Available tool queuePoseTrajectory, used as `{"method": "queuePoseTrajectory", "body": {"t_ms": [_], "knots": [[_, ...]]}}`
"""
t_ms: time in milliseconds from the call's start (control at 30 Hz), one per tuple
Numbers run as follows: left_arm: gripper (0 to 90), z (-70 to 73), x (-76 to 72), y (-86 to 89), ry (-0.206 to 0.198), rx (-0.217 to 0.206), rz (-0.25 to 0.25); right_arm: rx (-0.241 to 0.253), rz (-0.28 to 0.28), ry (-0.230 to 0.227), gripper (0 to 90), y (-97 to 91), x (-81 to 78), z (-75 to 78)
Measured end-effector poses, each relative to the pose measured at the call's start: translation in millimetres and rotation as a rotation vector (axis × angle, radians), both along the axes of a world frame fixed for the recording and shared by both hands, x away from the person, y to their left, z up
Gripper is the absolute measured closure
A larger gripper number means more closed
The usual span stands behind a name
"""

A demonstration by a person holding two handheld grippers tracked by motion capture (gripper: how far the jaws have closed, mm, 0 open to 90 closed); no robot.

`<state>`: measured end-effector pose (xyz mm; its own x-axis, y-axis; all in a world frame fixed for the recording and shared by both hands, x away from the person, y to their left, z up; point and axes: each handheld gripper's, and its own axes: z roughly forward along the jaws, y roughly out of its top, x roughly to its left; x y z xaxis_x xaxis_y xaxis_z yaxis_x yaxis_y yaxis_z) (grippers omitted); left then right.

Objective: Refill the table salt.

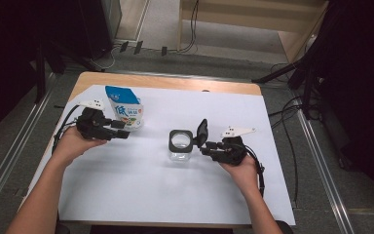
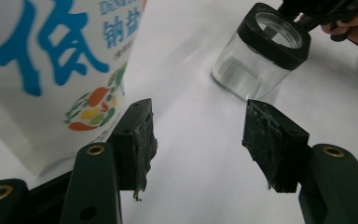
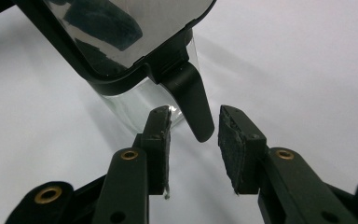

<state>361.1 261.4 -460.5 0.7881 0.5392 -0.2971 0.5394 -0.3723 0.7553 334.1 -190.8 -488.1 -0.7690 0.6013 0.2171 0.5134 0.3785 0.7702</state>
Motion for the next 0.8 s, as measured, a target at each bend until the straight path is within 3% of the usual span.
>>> {"method": "queuePoseTrajectory", "body": {"t_ms": [367,567,633,667,733,800], "knots": [[44.7,-3.7,11.3,20.3,0.0,0.013,0.033,-0.008,0.001,0.003,64.8,-0.3,0.5,-0.8],[47.7,-7.5,17.8,35.3,-0.009,-0.025,0.069,-0.016,-0.004,0.014,64.6,-0.3,-0.1,-1.4],[48.9,-7.0,19.9,39.3,-0.001,-0.02,0.079,-0.014,-0.004,0.013,64.6,-0.8,0.6,-1.6],[49.5,-3.0,21.8,40.9,-0.008,0.018,0.073,-0.013,-0.006,0.012,64.6,-1.0,1.2,-1.8],[49.9,2.1,23.8,42.3,-0.03,0.035,0.062,-0.013,-0.007,0.012,64.6,-0.9,1.4,-2.1],[50.6,7.6,27.5,45.4,-0.03,0.033,0.052,-0.013,-0.006,0.011,64.6,-0.8,1.3,-1.9]]}}
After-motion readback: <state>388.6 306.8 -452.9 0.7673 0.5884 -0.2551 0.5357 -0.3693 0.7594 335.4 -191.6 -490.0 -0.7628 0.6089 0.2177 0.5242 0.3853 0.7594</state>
